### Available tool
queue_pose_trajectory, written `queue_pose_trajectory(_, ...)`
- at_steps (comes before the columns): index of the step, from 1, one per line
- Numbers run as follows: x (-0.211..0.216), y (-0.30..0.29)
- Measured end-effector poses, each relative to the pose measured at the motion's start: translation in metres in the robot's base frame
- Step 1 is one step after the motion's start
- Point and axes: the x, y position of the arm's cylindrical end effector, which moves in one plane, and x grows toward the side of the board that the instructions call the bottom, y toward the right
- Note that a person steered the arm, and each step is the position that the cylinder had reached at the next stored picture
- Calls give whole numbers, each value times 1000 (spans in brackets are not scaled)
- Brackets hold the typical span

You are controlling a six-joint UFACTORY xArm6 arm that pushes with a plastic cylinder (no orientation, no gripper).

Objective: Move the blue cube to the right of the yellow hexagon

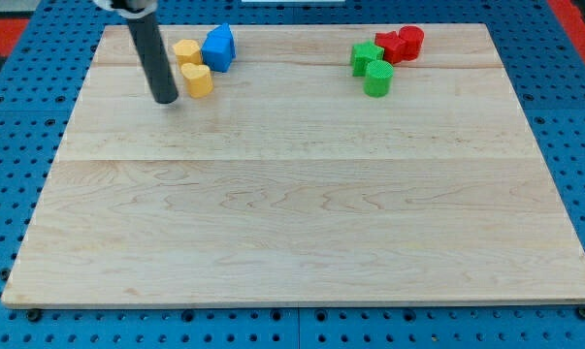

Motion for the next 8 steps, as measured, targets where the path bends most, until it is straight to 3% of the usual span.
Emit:
queue_pose_trajectory(2,-17,79)
queue_pose_trajectory(3,-19,90)
queue_pose_trajectory(5,13,72)
queue_pose_trajectory(6,-15,34)
queue_pose_trajectory(7,-60,31)
queue_pose_trajectory(8,-52,25)
